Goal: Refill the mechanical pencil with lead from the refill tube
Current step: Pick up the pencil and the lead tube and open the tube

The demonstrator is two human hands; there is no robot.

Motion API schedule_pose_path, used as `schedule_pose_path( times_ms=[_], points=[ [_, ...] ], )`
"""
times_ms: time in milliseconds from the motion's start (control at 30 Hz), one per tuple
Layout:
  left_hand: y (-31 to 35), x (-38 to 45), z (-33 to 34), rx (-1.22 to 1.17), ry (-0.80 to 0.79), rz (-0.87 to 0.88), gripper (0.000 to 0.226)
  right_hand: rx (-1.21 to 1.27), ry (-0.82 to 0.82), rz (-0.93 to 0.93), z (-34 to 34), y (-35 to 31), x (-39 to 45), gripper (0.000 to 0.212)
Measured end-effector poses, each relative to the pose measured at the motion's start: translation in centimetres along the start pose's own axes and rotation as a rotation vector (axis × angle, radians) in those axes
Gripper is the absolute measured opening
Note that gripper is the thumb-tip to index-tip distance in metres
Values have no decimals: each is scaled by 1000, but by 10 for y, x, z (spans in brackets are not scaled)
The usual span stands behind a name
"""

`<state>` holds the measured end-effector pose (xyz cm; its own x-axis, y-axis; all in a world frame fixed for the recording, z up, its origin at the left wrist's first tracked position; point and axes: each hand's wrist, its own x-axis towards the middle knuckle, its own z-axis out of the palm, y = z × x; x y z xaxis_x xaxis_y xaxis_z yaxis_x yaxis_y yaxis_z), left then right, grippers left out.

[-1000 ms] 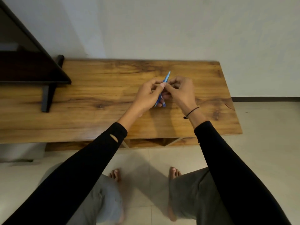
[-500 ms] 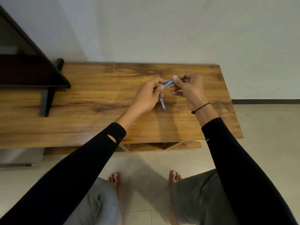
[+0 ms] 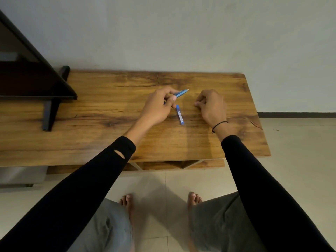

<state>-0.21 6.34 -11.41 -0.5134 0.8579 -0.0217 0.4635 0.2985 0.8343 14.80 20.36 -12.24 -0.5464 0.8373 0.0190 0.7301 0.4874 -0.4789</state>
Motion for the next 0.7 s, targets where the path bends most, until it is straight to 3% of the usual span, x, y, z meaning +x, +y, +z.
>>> schedule_pose_path(
  times_ms=[100, 200, 333, 600, 700],
  points=[
    [-3, 0, 1, 21, -12, -5, 27, 71, 3, 17, -6, 1, 3, 27],
    [-4, 1, 0, 39, -15, 1, 26, 374, 50, -28, -17, -6, 8, 17],
    [-1, 0, 2, 33, -3, 4, 25, 664, -101, -50, -16, -13, 7, 15],
    [5, -2, 2, 62, -24, 27, 26, 683, -142, 51, -22, -10, 9, 11],
    [3, -2, -1, 73, -16, -14, 28, 508, -92, 89, -31, 0, 13, 14]
  ],
)
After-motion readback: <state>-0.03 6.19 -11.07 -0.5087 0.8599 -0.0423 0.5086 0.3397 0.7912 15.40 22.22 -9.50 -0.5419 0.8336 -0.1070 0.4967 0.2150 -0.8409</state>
